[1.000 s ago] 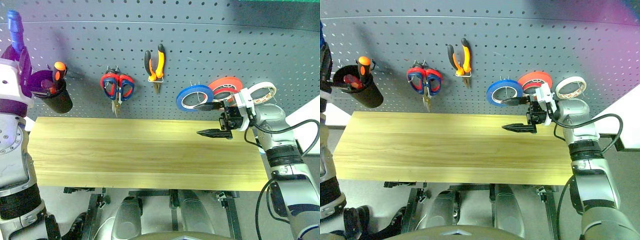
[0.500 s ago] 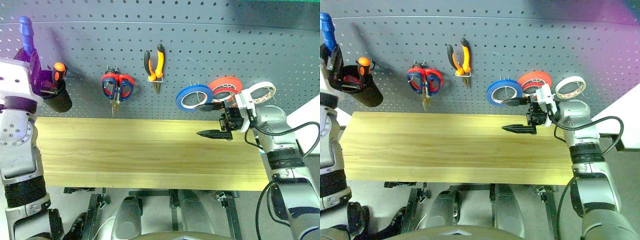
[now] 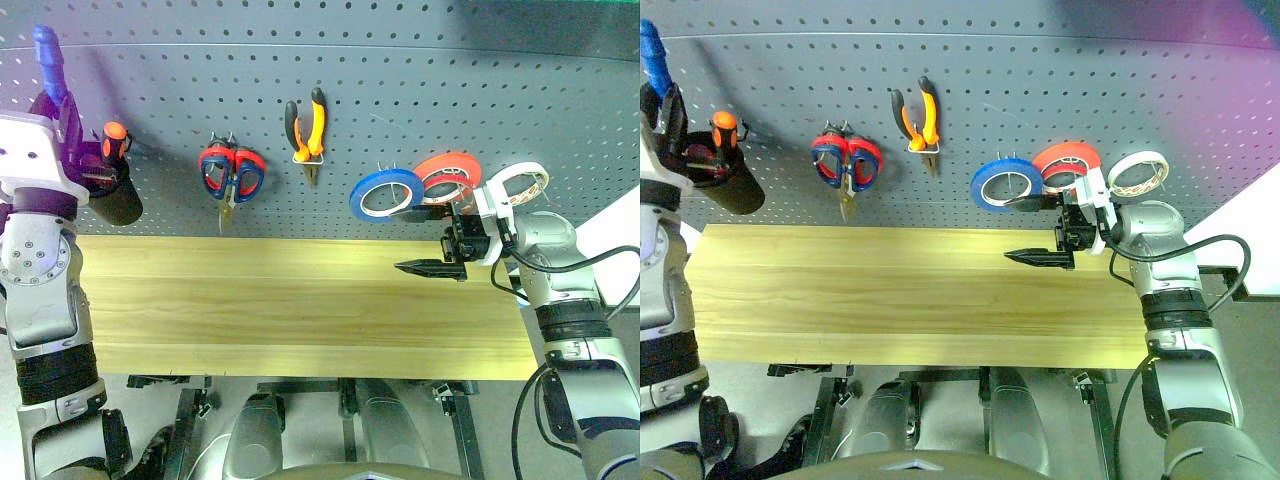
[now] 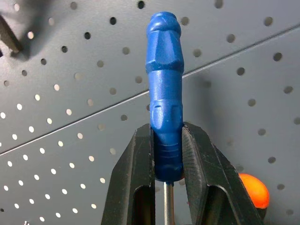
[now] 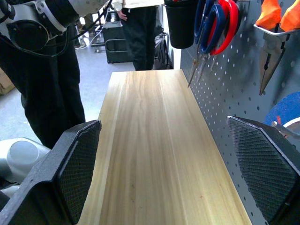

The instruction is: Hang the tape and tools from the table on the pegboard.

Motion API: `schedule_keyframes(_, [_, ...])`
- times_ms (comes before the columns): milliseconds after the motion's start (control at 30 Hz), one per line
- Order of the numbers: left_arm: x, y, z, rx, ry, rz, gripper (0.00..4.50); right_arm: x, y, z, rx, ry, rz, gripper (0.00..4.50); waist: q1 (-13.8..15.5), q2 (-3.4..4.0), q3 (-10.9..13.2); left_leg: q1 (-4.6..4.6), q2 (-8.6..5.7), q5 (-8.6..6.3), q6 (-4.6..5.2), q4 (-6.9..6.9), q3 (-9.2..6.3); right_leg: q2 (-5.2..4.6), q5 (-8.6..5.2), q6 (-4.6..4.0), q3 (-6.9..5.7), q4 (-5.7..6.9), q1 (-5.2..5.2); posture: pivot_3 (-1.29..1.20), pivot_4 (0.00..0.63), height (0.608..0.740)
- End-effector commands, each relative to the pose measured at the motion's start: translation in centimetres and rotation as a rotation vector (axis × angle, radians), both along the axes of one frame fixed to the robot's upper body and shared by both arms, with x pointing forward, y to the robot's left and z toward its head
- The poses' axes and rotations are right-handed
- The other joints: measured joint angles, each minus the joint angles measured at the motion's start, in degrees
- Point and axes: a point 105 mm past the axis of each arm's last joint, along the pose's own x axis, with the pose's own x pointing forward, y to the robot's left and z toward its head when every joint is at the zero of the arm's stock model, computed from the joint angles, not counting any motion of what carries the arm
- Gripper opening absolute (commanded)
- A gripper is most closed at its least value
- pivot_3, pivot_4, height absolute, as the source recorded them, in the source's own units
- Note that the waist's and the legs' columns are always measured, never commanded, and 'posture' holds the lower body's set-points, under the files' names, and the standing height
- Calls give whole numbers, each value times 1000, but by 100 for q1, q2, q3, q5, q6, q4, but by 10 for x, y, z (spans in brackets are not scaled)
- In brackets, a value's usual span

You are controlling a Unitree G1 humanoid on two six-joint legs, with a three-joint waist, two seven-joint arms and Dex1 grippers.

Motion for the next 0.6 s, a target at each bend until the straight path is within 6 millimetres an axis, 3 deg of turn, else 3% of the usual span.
schedule_keyframes(33, [-14, 2, 18, -38, -74, 1, 464, -2, -4, 10, 5, -43, -7, 4500, 2, 0, 0, -1, 0, 0, 0, 0, 0, 0, 0, 0, 0, -1, 0, 52, 232, 733])
schedule_keyframes(333, [-28, 2, 24, -80, -84, 6, 464, 1, -3, 10, 7, -43, -3, 4500, 7, 0, 2, -11, -1, -1, 0, -5, 1, -3, 1, 4, 0, -14, -5, 66, 237, 733])
schedule_keyframes(600, [-29, 9, 20, -74, -61, 32, 464, 1, -3, 10, 11, -44, -4, 4500, 4, 1, 4, -10, -1, -1, -1, -5, 0, -2, -7, -8, 0, -15, -5, 72, 241, 733])
